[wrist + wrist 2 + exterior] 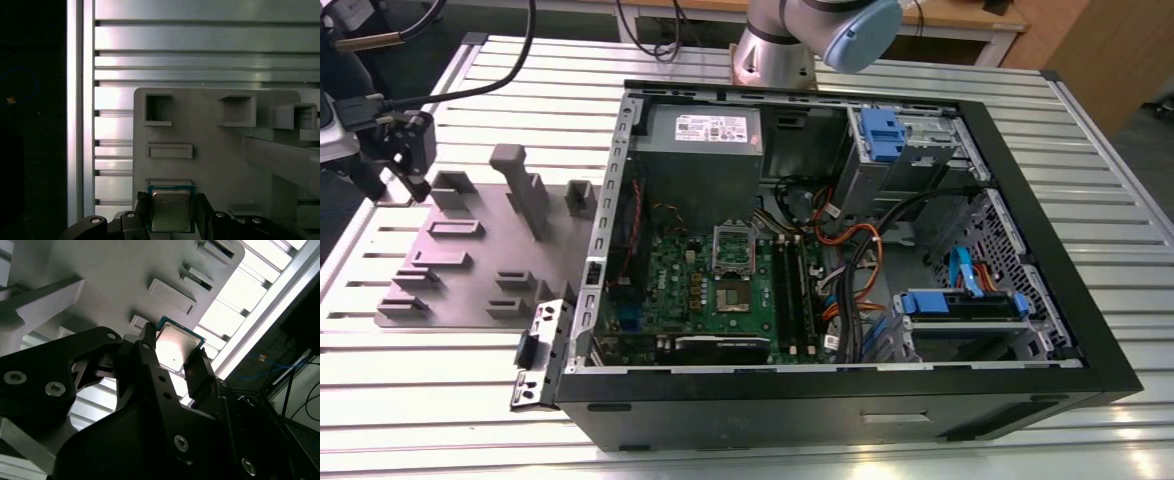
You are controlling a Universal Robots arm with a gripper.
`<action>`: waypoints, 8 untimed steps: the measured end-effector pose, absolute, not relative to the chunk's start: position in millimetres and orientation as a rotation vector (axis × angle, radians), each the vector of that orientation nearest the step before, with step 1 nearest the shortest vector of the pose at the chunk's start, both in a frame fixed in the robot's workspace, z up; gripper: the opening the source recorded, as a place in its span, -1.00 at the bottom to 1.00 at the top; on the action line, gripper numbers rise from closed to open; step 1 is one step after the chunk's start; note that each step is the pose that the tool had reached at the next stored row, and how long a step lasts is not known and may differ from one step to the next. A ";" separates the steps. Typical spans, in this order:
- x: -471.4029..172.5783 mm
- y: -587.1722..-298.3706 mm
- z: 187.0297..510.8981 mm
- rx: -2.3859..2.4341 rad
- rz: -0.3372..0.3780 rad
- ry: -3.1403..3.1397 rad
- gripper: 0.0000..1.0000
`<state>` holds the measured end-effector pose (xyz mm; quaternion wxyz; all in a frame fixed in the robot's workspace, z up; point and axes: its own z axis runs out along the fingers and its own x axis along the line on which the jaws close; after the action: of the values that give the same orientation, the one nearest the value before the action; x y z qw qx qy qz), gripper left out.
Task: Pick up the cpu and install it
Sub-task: 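Pick up the cpu and move it towards the insertion slot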
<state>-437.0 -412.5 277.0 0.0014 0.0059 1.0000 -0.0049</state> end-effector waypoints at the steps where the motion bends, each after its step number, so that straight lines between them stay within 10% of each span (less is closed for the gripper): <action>1: -437.0 -412.5 277.0 0.019 -0.015 3.139 -0.06; 8: -437.0 -412.5 276.9 0.019 -0.005 3.139 -0.06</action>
<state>-437.0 -412.5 276.9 0.0015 0.0059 1.0000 -0.0014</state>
